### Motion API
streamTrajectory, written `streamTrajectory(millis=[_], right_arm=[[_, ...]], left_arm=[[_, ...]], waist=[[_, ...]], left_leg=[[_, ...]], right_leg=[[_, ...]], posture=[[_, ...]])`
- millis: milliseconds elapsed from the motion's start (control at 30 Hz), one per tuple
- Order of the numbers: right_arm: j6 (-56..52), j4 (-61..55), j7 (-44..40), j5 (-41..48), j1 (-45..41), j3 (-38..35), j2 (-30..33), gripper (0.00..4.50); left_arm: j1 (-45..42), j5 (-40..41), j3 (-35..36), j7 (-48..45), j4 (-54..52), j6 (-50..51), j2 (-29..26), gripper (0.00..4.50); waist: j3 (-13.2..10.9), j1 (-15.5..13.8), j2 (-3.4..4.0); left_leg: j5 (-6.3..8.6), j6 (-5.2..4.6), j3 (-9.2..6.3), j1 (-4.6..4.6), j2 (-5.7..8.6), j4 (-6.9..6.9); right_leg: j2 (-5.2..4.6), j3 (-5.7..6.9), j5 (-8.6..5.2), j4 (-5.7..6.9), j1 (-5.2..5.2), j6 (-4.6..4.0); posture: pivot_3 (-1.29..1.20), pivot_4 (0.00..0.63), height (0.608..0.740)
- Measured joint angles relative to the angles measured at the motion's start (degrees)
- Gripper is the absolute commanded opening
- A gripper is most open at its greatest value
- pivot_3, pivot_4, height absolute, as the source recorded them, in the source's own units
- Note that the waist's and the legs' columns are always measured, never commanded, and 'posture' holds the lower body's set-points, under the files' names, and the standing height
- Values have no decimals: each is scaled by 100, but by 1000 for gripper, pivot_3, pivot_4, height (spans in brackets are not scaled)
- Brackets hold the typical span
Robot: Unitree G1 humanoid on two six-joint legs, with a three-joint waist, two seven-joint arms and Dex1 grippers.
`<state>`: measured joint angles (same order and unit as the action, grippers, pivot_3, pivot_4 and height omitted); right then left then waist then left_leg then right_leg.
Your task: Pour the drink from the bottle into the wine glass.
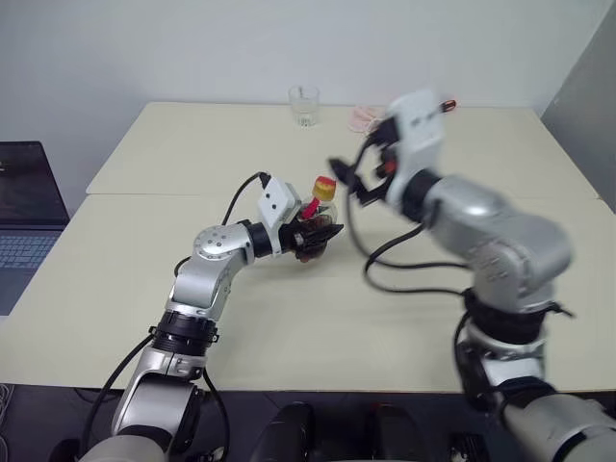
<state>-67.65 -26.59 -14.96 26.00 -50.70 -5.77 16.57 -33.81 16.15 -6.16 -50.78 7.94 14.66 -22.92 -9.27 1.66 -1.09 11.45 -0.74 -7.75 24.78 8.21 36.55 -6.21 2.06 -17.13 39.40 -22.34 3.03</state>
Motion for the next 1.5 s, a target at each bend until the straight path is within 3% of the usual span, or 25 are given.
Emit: streamTrajectory(millis=[167,267,467,700,1300,1500], right_arm=[[539,553,-1772,809,55,-150,768,4500],[900,958,-3244,1331,290,-117,1333,4500],[1832,2025,-4701,1220,16,611,1609,4500],[2131,2601,-5257,1185,-232,727,1623,4500],[1940,2548,-5289,1354,-268,852,1447,4500],[1941,2550,-5262,1356,-269,875,1412,2659]], left_arm=[[-3,63,-16,-155,-1,2,44,2227],[-1,196,-14,-297,-33,13,75,2226],[0,691,60,-550,-301,12,427,2212],[168,852,30,-822,-634,-284,545,2212],[363,899,-98,-722,-1096,3,699,2210],[391,900,-133,-721,-1221,42,711,2210]], waist=[[0,49,0],[-1,26,-1],[-1,31,-2],[-1,15,-2],[-1,11,-2],[-1,9,-2]], left_leg=[[0,-1,2,-2,-7,-8],[0,-2,1,-1,-7,-6],[0,-2,0,-1,-7,4],[0,-1,-1,0,-7,6],[0,-1,-2,0,-7,7],[0,-1,-2,0,-7,7]], right_leg=[[2,1,0,2,1,0],[1,8,0,-10,8,0],[0,7,0,-9,9,0],[-1,9,1,-18,14,-1],[-1,8,1,-19,14,-1],[-1,8,1,-19,15,-1]], posture=[[0,150,740],[0,150,740],[0,150,740],[0,150,740],[0,150,740],[0,150,740]])
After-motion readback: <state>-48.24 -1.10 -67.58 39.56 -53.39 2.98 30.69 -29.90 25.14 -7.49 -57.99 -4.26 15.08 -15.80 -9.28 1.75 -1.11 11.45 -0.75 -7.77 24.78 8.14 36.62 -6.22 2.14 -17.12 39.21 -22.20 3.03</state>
